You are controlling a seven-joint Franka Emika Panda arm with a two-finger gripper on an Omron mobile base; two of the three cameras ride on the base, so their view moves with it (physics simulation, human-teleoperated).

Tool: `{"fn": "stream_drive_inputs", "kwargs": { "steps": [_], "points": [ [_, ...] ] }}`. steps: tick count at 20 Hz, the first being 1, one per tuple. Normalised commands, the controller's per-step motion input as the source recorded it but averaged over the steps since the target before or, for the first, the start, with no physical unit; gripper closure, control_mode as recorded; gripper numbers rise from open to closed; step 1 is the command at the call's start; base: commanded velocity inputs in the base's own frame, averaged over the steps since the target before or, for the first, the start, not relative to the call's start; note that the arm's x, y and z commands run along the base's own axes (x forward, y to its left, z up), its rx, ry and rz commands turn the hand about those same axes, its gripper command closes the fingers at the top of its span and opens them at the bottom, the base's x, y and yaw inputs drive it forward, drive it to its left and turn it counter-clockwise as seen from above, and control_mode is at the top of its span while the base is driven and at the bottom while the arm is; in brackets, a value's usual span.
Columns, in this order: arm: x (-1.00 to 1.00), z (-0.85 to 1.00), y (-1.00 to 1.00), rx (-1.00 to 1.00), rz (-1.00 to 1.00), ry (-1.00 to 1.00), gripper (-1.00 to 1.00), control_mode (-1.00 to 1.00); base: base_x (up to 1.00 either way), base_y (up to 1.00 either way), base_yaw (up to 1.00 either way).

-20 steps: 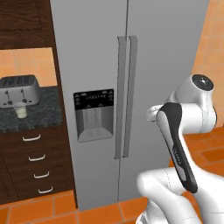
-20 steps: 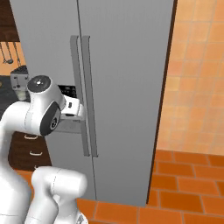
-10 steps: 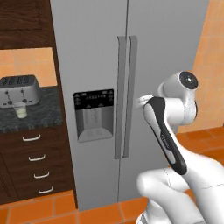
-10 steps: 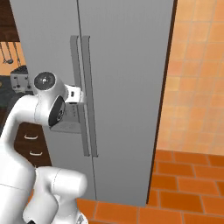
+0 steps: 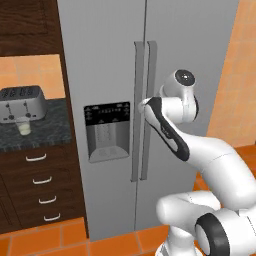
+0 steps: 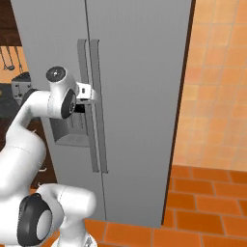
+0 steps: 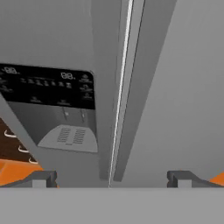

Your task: Grab a lemon wedge from the fridge and one ice cube from the ice bowl, and put them in the glass of lemonade.

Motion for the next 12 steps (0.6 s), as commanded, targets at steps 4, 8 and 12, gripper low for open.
{"fn": "stream_drive_inputs", "kwargs": {
  "steps": [4, 8, 12],
  "points": [
    [0.0, 0.0, -0.41, 0.03, 0.0, 0.0, -1.0, -1.0, 0.0, 0.0, 0.0],
    [0.32, 0.0, -0.2, 0.01, 0.0, -0.05, -1.0, -1.0, 0.0, 0.0, 0.0],
    [0.36, 0.0, 0.0, 0.0, 0.0, -0.06, -1.0, -1.0, 0.0, 0.0, 0.0]
  ]
}}
